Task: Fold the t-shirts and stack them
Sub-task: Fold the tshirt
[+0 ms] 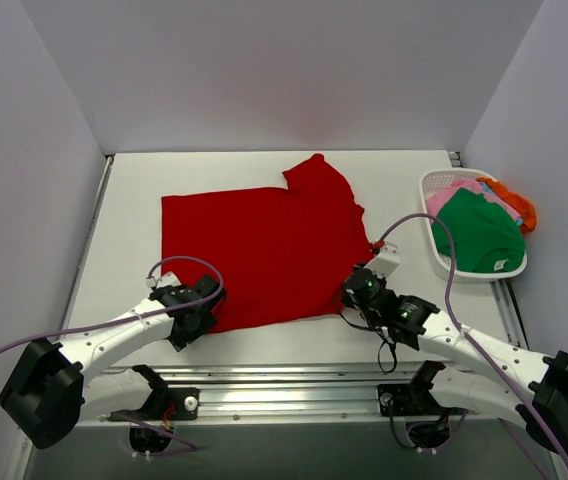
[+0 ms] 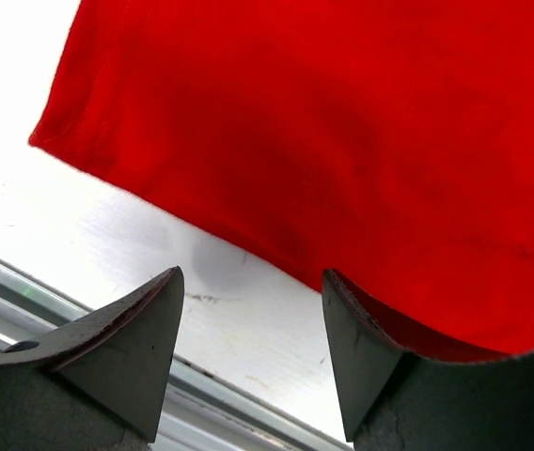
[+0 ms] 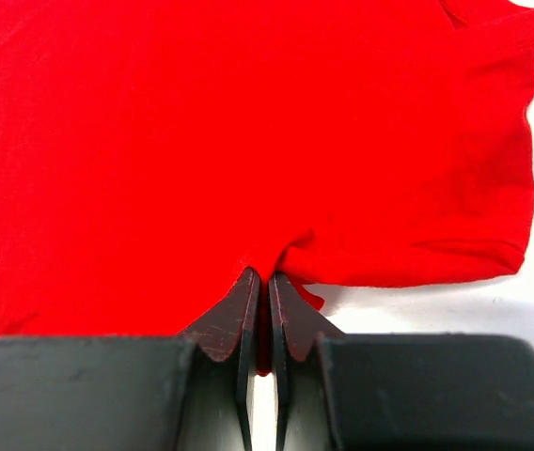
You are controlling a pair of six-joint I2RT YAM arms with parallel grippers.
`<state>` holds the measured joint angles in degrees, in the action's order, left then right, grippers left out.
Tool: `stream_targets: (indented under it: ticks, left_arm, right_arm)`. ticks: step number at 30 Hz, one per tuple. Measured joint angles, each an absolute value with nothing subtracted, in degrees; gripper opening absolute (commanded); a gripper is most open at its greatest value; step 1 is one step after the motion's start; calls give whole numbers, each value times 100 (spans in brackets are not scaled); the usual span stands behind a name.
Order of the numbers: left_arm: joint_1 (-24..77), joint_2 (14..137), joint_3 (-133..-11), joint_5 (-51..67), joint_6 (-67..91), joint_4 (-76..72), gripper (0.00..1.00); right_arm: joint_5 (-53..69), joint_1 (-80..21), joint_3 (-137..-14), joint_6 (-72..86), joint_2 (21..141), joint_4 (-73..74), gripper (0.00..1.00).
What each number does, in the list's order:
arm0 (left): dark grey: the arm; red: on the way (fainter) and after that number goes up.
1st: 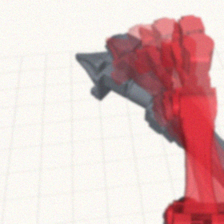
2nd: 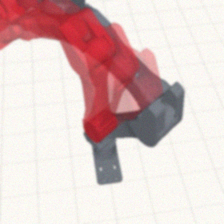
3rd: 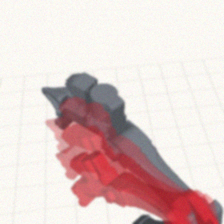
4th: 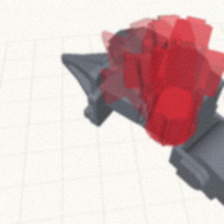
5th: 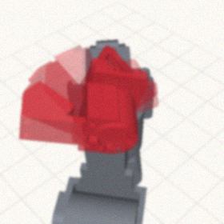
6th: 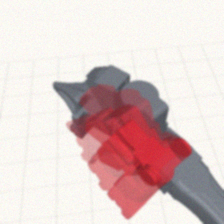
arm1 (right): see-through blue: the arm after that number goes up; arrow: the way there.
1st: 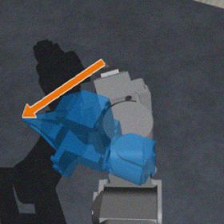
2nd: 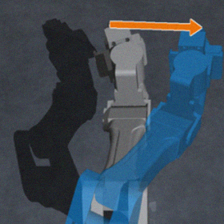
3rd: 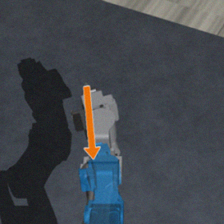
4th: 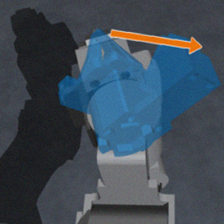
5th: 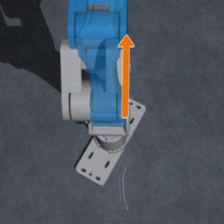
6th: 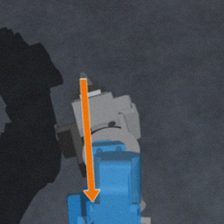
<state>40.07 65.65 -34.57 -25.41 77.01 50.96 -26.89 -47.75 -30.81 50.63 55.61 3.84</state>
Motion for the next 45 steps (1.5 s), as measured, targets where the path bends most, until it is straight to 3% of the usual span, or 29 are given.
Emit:
stream_targets:
  ticks: [5, 13, 23, 27, 38, 45]
  left_arm:
    - [4007, 7100, -3529, -2576, 7734, 4777, 68]
    - [4010, 7738, -3817, -2672, 7719, 4274, 54]
    - [4010, 7402, -3570, -2790, 7767, 4150, 16]
    - [4010, 7146, -3428, -2773, 7767, 4156, 8]
    - [4007, 6062, -3417, -2746, 7454, 4405, 5]
    - [3892, 5996, -3750, -2746, 6928, 4464, 6]
  right_arm:
    - [-2606, -4703, -3068, 5009, 5577, 338, 0]
    - [-2495, -4571, -3041, 4932, 5612, 270, 0]
    - [-2432, -4497, -3035, 4919, 5732, 226, 0]
    - [-2432, -4497, -3035, 4921, 5765, 235, 0]
    - [-2646, -4493, -3286, 4941, 5760, 727, 0]
    - [-2987, -4477, -3868, 4943, 6084, 871, 0]
